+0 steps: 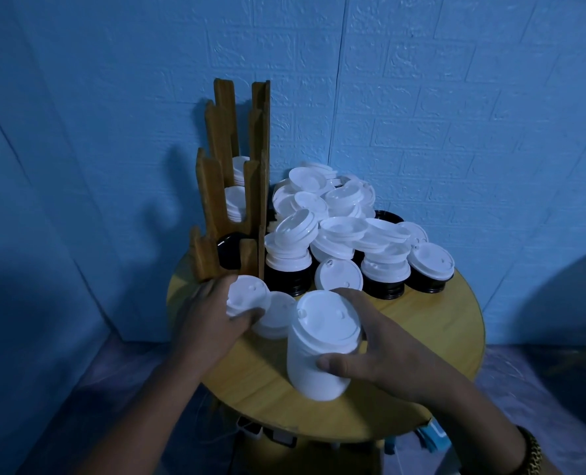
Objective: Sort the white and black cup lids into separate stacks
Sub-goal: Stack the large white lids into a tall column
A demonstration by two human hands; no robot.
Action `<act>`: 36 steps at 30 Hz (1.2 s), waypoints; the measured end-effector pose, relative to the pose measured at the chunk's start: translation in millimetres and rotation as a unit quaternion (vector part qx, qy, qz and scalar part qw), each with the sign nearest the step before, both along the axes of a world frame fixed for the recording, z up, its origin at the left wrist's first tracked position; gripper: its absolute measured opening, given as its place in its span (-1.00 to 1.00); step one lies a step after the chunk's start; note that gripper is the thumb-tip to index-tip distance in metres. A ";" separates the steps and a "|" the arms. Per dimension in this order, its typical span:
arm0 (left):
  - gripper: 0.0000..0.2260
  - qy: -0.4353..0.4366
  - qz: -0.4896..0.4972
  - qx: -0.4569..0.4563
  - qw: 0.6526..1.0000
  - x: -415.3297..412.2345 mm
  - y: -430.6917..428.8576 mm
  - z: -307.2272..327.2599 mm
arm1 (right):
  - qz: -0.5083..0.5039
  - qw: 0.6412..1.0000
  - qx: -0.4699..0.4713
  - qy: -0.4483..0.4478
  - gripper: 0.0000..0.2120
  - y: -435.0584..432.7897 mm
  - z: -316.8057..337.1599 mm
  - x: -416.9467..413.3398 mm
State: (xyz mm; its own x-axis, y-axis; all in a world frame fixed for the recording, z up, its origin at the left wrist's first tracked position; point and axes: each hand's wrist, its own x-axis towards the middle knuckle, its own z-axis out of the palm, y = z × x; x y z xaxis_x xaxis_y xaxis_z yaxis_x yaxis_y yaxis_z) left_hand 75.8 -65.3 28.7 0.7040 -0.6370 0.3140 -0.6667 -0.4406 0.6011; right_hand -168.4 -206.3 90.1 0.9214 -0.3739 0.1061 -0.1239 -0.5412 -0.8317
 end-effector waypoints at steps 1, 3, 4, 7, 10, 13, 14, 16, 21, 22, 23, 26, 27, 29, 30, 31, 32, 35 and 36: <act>-0.38 -0.003 0.001 -0.006 1.000 -0.3 1.7 2.7 | 0.002 1.000 -0.001 0.001 -0.30 -0.3 0.0 -0.1; -0.38 -0.001 0.009 -0.023 1.000 -2.7 7.7 10.0 | 0.002 1.000 -0.003 0.000 -0.30 -0.5 -0.2 -0.1; -0.38 0.006 0.014 -0.039 0.999 -5.5 11.7 15.2 | 0.000 1.000 -0.001 -0.001 -0.31 0.1 -0.4 0.3; -0.42 0.073 -0.029 -0.166 0.983 -26.3 22.6 42.0 | -0.009 1.000 0.005 -0.008 -0.31 1.7 -3.8 0.4; -0.43 0.166 -0.184 -0.223 0.943 -61.0 19.3 71.7 | -0.010 1.000 0.014 -0.021 -0.31 3.5 -5.4 1.0; -0.35 0.122 -0.265 -0.084 0.953 -87.2 4.4 75.4 | 0.007 0.998 0.042 -0.043 -0.35 6.1 -6.0 2.0; -0.33 0.102 -0.271 -0.057 0.956 -90.9 0.3 72.4 | 0.014 0.997 0.050 -0.050 -0.37 6.7 -7.7 1.3; -0.31 0.096 -0.273 -0.048 0.956 -92.4 -3.5 66.7 | 0.008 0.996 0.066 -0.059 -0.29 6.7 -15.5 -1.5; -0.37 0.144 -0.279 -0.078 0.946 -82.7 -0.1 53.5 | -0.036 0.994 0.086 -0.061 -0.24 8.1 -32.0 -4.6; -0.38 0.157 -0.282 -0.084 0.943 -82.3 0.7 51.7 | -0.039 0.994 0.080 -0.060 -0.25 8.2 -32.5 -4.6; -0.39 0.171 -0.286 -0.089 0.939 -81.9 1.1 49.8 | -0.040 0.994 0.077 -0.059 -0.25 8.0 -32.3 -4.5; -0.33 0.202 -0.301 -0.094 0.927 -79.4 0.0 44.4 | -0.035 0.996 0.065 -0.059 -0.27 6.6 -31.5 -5.2; -0.31 0.216 -0.305 -0.096 0.923 -78.4 -0.7 43.2 | -0.034 0.996 0.061 -0.058 -0.28 6.5 -31.2 -5.0; -0.28 0.243 -0.310 -0.103 0.913 -76.6 -1.9 41.6 | -0.031 0.996 0.061 -0.056 -0.28 6.0 -30.4 -4.1; -0.28 0.250 -0.310 -0.106 0.911 -76.2 -2.2 40.9 | -0.027 0.997 0.058 -0.052 -0.27 5.1 -30.0 -4.1; -0.28 0.254 -0.311 -0.106 0.910 -76.5 -2.4 40.6 | -0.023 0.997 0.056 -0.051 -0.25 4.7 -28.5 -4.4; -0.29 0.256 -0.314 -0.103 0.908 -77.7 -2.1 41.1 | -0.023 0.997 0.058 -0.054 -0.21 4.2 -25.9 -5.2; -0.32 0.266 -0.325 -0.091 0.903 -81.7 -0.6 42.0 | -0.047 0.993 0.059 -0.096 -0.05 1.3 -12.9 -6.6; -0.29 0.269 -0.328 -0.084 0.902 -82.6 -0.2 40.3 | -0.046 0.993 0.045 -0.102 -0.07 0.9 -7.5 -5.4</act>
State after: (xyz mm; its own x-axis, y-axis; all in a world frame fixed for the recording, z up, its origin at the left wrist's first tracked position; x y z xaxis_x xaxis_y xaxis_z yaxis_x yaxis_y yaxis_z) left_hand -6.8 -65.5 69.0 0.2728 -0.9471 0.1693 -0.3421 0.0690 0.9371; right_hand -173.8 -205.3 82.6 0.8455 -0.4723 0.2489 0.0057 -0.4582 -0.8888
